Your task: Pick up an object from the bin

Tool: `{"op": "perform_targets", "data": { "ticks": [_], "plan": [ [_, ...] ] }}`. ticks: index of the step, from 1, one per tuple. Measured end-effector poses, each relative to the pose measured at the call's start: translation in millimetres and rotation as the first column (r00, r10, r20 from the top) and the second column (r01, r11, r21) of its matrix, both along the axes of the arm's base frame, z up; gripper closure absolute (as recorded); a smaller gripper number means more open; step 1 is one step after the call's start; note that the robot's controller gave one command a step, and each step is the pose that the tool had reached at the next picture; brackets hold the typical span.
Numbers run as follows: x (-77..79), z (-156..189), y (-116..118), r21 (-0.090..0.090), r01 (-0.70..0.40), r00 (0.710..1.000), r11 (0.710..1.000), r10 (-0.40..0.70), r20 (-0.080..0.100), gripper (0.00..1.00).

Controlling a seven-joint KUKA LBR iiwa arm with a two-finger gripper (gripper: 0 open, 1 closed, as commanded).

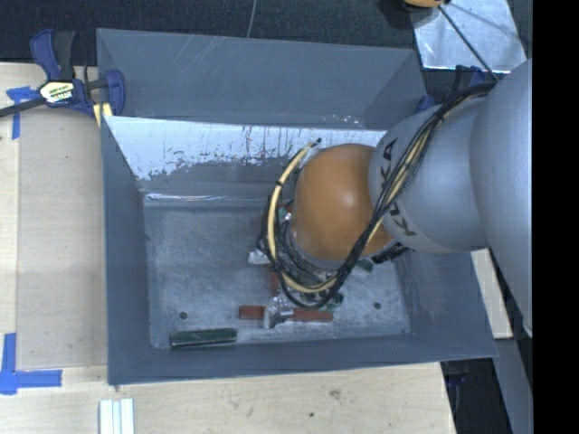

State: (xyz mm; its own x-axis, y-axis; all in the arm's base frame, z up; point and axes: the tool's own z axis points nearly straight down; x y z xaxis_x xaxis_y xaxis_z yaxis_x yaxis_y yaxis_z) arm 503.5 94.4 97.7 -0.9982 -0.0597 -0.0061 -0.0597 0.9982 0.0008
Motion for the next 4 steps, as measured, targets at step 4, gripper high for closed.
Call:
{"op": "perform_targets", "data": {
  "ticks": [4],
  "plan": [
    [1.3, 60, -53, -0.001, 0.021, 1.0, 1.0, -0.021, -0.006, 1.0]
  ]
}}
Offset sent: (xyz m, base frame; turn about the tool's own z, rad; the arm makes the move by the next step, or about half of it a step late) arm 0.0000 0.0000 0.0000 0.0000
